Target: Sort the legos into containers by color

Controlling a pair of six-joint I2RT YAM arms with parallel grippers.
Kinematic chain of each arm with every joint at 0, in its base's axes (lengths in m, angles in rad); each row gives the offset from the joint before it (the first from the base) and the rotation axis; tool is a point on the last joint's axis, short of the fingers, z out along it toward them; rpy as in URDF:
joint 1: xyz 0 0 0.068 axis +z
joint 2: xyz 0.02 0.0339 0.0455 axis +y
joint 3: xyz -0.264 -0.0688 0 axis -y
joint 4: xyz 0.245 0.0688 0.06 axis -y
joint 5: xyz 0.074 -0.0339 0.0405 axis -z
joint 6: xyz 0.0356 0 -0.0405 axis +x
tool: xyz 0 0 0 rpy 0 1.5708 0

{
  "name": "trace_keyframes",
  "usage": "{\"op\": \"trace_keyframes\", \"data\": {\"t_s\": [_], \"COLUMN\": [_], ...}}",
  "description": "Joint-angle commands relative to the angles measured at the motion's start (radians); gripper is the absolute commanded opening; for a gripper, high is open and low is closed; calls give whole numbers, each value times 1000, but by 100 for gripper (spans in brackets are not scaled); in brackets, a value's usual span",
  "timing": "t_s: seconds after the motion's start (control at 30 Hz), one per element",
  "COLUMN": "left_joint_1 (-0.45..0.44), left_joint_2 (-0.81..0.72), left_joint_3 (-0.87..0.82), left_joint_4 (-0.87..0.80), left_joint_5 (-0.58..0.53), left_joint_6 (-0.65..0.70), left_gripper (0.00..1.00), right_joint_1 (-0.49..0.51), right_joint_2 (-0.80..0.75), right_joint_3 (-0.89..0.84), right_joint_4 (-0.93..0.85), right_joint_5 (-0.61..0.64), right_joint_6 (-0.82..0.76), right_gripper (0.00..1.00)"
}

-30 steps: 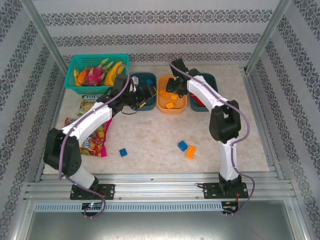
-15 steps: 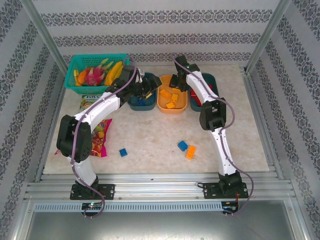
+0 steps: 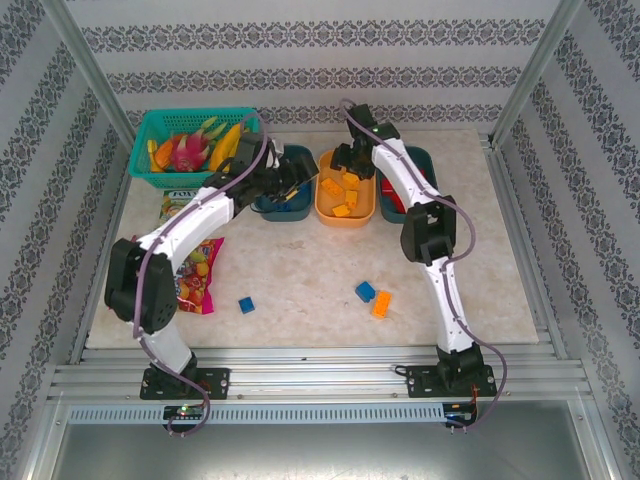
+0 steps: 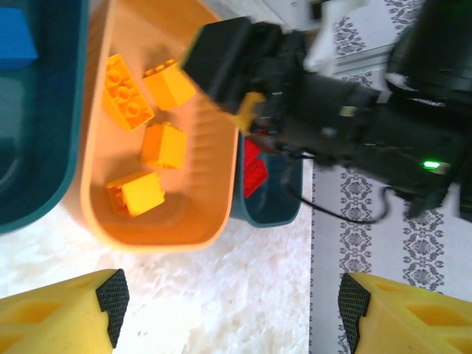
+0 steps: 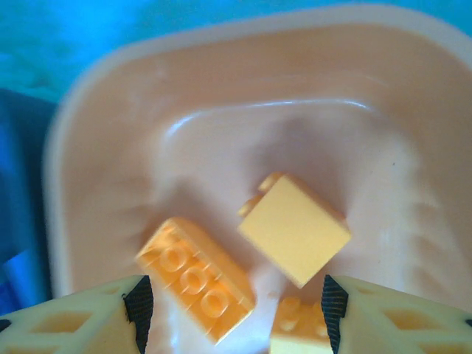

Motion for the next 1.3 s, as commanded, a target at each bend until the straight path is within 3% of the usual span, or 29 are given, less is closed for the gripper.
{"op": "trace_keyframes", "data": {"t_s": [0.0,0.23,0.37,0.47,0.63,0.83,1.1,1.27], "left_joint_1": [13,8,3,-8,-39,-68,-80,-84], "left_joint_2": [-136,-357,-447,-476,-480,-387,-297,-248], "left_joint_3": [-33,-229,-356,-461,-580,-647,-649,-659], "left_joint_4": [-249,-558,-700,-745,-718,-596,-509,-492], "left_joint_5": [-96,-232,-299,-300,-310,-282,-294,-303], "left_joint_6": [56,77,63,39,12,-10,-5,3], "left_gripper": [77,75,73,71,71,71,71,64], "right_joint_1": [46,132,218,309,463,580,582,583], "right_joint_2": [-288,-780,-1017,-1186,-1384,-1505,-1535,-1532], "right_joint_3": [-188,-924,-1288,-1559,-1872,-2088,-2146,-2141], "right_joint_4": [182,689,859,1020,1080,1170,1156,1150], "right_joint_5": [-43,-225,-263,-295,-283,-187,-149,-161], "right_joint_6": [-29,-48,-76,-94,-123,-137,-149,-151], "right_gripper": [68,80,85,97,98,98,98,98]}}
